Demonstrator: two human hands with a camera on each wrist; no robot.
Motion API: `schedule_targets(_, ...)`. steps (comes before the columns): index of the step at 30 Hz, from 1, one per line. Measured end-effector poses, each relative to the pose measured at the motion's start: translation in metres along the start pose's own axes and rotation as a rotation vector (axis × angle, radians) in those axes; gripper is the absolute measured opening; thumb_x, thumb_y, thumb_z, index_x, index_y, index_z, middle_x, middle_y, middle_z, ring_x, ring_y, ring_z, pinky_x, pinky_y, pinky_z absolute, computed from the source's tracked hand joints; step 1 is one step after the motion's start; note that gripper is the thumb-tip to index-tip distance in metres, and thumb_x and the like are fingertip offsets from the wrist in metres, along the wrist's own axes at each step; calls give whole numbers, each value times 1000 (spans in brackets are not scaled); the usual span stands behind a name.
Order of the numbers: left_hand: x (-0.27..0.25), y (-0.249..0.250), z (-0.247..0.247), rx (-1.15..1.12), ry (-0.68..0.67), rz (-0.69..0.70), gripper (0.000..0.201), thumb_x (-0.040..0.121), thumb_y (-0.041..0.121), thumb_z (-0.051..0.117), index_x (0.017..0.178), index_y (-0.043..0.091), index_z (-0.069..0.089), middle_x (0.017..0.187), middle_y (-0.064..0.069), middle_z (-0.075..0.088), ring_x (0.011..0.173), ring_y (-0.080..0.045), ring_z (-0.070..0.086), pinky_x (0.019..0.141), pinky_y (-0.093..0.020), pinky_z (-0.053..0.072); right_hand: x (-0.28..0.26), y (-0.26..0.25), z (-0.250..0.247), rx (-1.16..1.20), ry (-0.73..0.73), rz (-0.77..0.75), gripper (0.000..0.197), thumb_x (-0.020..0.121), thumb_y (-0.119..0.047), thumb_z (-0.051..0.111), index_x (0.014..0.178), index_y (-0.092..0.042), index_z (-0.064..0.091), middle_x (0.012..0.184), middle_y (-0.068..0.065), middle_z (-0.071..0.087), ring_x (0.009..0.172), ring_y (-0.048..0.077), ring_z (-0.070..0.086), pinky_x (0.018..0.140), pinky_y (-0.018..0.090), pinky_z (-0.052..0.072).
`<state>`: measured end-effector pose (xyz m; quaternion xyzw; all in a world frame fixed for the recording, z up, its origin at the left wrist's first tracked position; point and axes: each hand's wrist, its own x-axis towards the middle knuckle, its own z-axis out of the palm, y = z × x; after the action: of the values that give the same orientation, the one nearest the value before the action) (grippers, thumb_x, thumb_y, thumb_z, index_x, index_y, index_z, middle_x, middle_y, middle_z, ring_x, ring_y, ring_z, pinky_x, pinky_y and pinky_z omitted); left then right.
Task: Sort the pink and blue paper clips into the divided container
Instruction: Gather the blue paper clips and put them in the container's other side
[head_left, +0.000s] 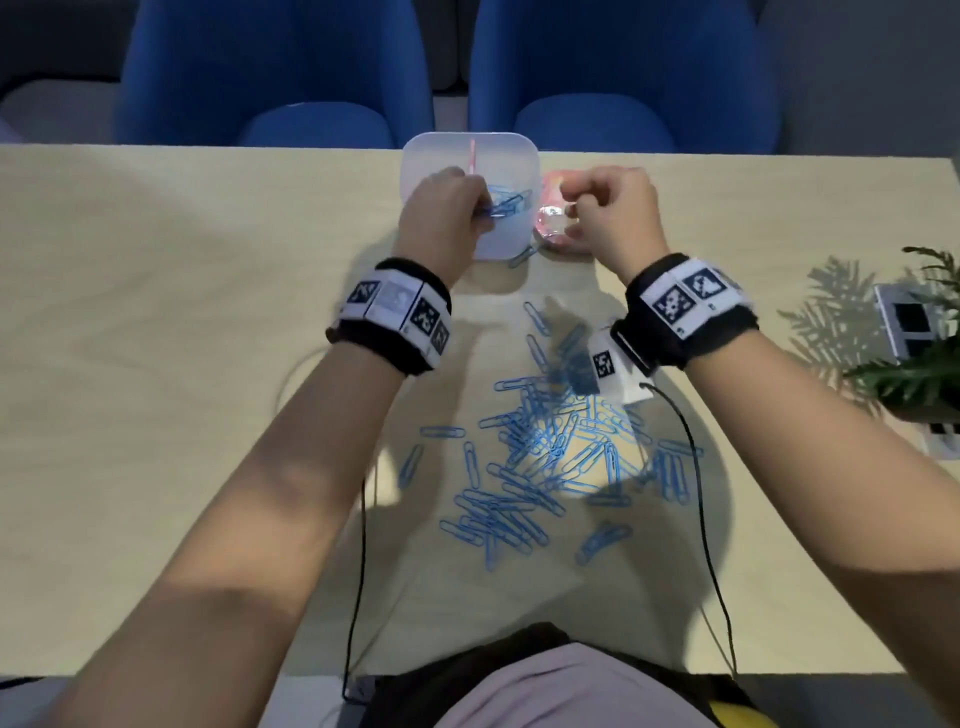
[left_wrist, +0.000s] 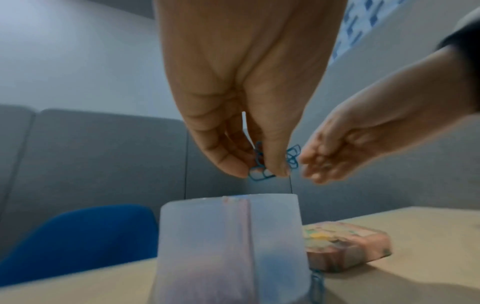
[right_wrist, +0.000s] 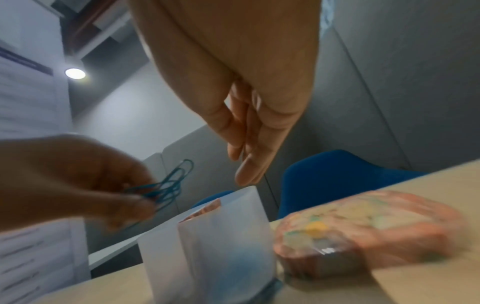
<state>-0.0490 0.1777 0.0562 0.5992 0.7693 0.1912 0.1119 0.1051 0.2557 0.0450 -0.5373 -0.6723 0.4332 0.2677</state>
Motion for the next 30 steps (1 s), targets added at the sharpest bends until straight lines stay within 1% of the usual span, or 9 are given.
schedule_targets(2,34,4,4,118,-40,2,25,88,15,55,108,1,62,113,-21,61,106,-35,55,88,-40,41,-13,27,-18,21,35,32,28,72,-8,40,70,-23,64,84,7,67,84,29,68,78,40,57)
schedule_targets(5,62,6,16,246,-113,-13,28,86,13,60,110,1,61,115,-22,60,108,-39,55,90,-44,45,-36,65,-47,-16,58,138,29,83,4,40,77,-12,63,82,14,63,62,17,60,62,29,56)
schedule_targets(9,77,6,27,304,-119,-19,32,81,16,67,108,0,61,114,-22,60,109,-38,53,90,-44,44,-63,102,-74,-292,98,195,26,78,4,46,83,-5,70,88,16,71,80,23,62,85,35,50)
schedule_targets(12,77,7,28,243,-80,-46,24,75,14,72,96,3,65,107,-20,63,101,-36,57,84,-42,48,-72,118,-79,-412,154,250,24,80,1,48,88,-6,70,97,16,71,94,32,64,85,33,47)
schedule_targets(16,67,9,26,208,-72,-24,25,92,17,52,104,0,67,112,-23,61,102,-38,57,84,-42,45,-64,130,-73,-553,172,249,25,84,-3,45,100,1,64,108,28,60,102,41,56,85,40,42)
schedule_targets(20,34,28,26,114,38,165,35,97,22,38,92,-3,63,102,-22,58,89,-35,57,68,-41,39,-65,127,-57,-614,107,164,26,83,-1,44,102,3,62,108,28,54,103,42,51,87,40,40)
schedule_targets(22,9,35,44,106,-30,269,33,96,22,38,89,-1,61,96,-22,61,86,-35,58,66,-41,40,-72,122,-45,-600,47,71,28,82,-1,46,104,-1,62,108,25,55,104,40,50,87,40,40)
schedule_targets(26,-12,23,94,292,-278,233,32,94,25,38,113,3,53,121,-18,53,110,-34,47,89,-44,40,-91,111,-23,-624,-158,-105,29,85,-5,45,109,-6,62,104,20,58,99,37,54,82,41,47)
schedule_targets(30,-12,16,118,325,-297,154,58,92,35,42,136,-2,31,141,-20,38,122,-35,41,103,-42,32,-93,108,-26,-508,-164,-48,29,86,-6,46,108,-10,65,106,15,63,101,32,58,86,34,44)
